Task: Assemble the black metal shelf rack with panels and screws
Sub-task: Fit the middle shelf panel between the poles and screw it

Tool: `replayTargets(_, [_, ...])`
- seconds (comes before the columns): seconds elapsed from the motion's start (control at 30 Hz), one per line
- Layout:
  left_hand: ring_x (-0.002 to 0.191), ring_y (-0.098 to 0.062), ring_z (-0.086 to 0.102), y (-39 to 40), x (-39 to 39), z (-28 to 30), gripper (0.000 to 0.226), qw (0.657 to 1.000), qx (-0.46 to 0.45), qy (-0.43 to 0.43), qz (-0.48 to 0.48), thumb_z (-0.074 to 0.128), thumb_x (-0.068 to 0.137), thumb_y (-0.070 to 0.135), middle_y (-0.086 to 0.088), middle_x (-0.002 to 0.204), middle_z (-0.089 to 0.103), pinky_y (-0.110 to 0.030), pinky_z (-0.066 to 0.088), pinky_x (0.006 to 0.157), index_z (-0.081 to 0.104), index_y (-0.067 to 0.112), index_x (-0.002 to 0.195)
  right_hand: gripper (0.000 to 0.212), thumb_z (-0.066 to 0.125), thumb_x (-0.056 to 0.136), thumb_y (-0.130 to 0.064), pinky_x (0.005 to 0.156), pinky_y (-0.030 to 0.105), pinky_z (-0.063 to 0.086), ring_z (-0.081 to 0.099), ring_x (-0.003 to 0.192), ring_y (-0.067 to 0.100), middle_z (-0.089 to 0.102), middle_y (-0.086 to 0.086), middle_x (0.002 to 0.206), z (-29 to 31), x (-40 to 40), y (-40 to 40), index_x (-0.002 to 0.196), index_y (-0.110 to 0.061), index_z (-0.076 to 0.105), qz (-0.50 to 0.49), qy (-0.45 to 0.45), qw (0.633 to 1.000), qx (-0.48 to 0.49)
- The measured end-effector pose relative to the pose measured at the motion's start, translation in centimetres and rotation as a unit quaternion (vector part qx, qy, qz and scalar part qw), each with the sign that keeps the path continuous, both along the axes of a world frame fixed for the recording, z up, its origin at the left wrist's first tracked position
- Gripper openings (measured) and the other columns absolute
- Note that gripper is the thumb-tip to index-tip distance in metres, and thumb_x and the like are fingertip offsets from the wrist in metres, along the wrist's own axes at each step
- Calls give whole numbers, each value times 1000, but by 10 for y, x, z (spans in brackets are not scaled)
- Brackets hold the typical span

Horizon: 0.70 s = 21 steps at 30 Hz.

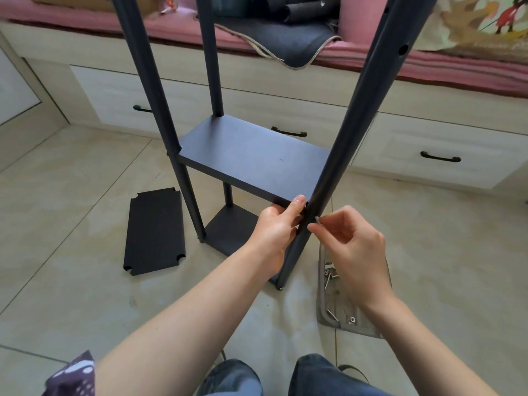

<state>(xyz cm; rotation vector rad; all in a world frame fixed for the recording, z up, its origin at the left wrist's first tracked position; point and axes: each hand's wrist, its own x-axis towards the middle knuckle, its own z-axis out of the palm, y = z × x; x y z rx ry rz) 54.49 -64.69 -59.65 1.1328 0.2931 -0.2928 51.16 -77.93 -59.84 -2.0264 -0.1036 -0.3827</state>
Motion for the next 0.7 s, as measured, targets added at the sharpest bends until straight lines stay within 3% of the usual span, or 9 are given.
replayTargets(0.13, [112, -24, 68, -1, 0, 0, 21, 1000, -8, 3, 5, 58, 101, 28, -13, 117, 72, -25, 54, 86, 68, 10, 106, 15, 79, 82, -11, 74, 17, 55, 70, 77, 4, 72, -16, 81, -3, 1, -5, 84, -21, 68, 7, 7, 1000, 3])
replayTargets(0.37, [95, -18, 69, 0, -1, 3, 18, 1000, -24, 7, 4, 57, 102, 26, -10, 106, 71, -17, 55, 68, 65, 10, 104, 16, 80, 81, -8, 68, 10, 49, 69, 72, 3, 71, -16, 77, -3, 1, -3, 80, -19, 68, -6, -4, 1000, 15])
replayTargets(0.53, [91, -15, 70, 1, -1, 3, 19, 1000, -23, 8, 3, 57, 102, 28, -7, 102, 72, -16, 54, 66, 67, 12, 102, 12, 77, 84, -11, 72, 29, 57, 72, 75, 11, 73, -5, 74, 1, -4, 4, 81, -16, 67, -19, 34, 998, 44])
replayTargets(0.7, [89, -13, 71, 0, -1, 2, 18, 1000, -24, 8, 5, 58, 101, 29, -4, 98, 73, -16, 53, 66, 67, 13, 98, 10, 77, 84, -11, 72, 29, 55, 70, 73, 8, 72, -6, 75, 6, -6, 7, 84, -11, 67, -26, 13, 999, -12])
